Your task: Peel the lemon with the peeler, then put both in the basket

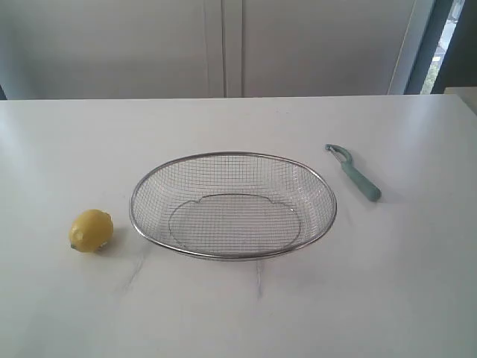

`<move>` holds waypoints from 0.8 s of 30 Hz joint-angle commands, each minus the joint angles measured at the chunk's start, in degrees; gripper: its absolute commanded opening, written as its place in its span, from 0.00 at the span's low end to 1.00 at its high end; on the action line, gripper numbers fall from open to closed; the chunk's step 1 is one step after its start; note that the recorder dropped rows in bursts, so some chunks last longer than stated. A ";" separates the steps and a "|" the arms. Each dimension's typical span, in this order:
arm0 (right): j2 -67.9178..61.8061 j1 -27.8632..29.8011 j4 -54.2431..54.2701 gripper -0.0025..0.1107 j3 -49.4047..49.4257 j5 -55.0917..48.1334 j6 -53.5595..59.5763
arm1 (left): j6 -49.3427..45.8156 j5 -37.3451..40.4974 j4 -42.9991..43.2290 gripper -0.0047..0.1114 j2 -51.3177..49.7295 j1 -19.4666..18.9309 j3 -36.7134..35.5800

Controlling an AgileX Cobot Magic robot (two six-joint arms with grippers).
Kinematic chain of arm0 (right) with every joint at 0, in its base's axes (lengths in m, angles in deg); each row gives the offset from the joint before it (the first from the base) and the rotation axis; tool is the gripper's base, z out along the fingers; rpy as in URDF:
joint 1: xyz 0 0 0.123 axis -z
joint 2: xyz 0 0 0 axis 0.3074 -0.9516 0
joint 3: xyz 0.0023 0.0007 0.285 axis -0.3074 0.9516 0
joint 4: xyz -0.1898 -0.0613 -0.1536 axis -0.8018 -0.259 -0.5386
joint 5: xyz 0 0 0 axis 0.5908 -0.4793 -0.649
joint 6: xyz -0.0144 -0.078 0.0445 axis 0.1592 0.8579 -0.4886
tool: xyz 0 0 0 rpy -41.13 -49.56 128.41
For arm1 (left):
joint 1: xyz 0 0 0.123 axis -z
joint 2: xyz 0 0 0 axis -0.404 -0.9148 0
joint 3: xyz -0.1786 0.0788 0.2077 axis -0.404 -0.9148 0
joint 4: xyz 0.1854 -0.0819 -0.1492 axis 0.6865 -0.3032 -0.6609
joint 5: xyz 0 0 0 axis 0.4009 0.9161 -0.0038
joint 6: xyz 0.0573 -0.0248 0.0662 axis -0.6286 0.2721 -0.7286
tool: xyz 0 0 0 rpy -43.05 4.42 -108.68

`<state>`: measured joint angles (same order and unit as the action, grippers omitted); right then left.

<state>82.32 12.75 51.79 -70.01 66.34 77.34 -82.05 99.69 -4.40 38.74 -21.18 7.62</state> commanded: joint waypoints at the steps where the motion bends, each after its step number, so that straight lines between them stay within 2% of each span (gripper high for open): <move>1: 0.38 -0.18 0.11 0.02 0.30 0.72 0.00 | 0.12 0.07 0.05 0.04 0.26 -0.20 -0.25; 24: 0.38 -0.18 0.10 0.02 0.30 3.97 0.00 | 0.12 0.07 0.05 0.04 0.26 -0.20 -0.25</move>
<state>82.32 12.75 51.79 -70.01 67.62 77.34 -82.05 99.69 -4.40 38.74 -21.18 7.62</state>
